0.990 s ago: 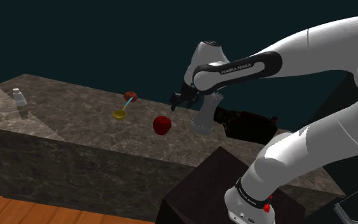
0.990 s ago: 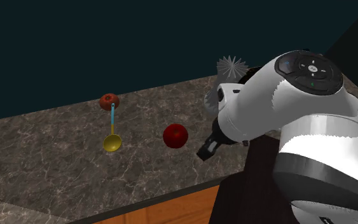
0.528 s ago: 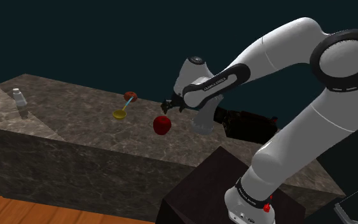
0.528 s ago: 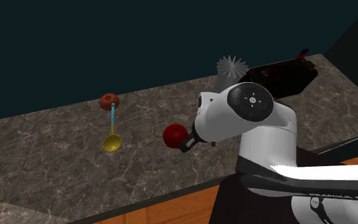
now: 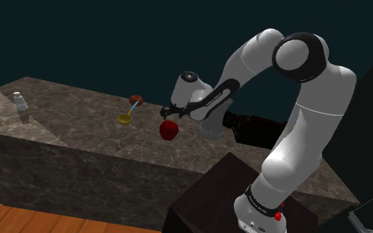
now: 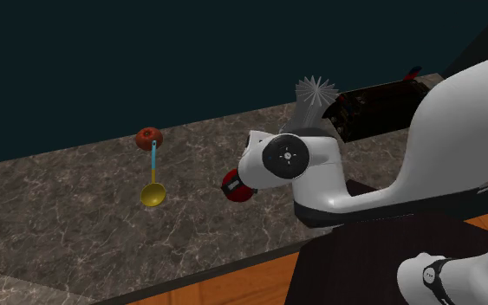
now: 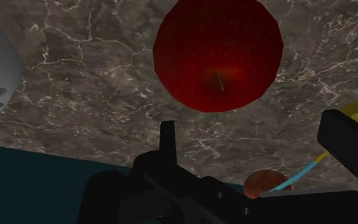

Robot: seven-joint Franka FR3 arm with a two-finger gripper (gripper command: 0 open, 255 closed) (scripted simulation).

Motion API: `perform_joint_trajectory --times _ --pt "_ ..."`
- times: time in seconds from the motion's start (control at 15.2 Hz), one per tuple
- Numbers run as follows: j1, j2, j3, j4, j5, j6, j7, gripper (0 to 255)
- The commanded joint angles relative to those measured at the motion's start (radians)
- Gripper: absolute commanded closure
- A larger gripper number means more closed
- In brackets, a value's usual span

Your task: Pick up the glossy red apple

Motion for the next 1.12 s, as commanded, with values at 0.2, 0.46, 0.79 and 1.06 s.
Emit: perform_joint_trajectory --times 0.2,0.46,0.79,1.06 --pt "0.035 0.085 -0.061 0.046 -0.129 0.039 0.121 0" --pt "0.069 0.145 -0.106 0.067 -0.216 0.075 0.207 0" --pt "0.069 0.146 -0.108 0.068 -0.216 0.076 0.207 255" --pt "0.069 0.15 -0.107 0.072 -0.215 0.075 0.206 255"
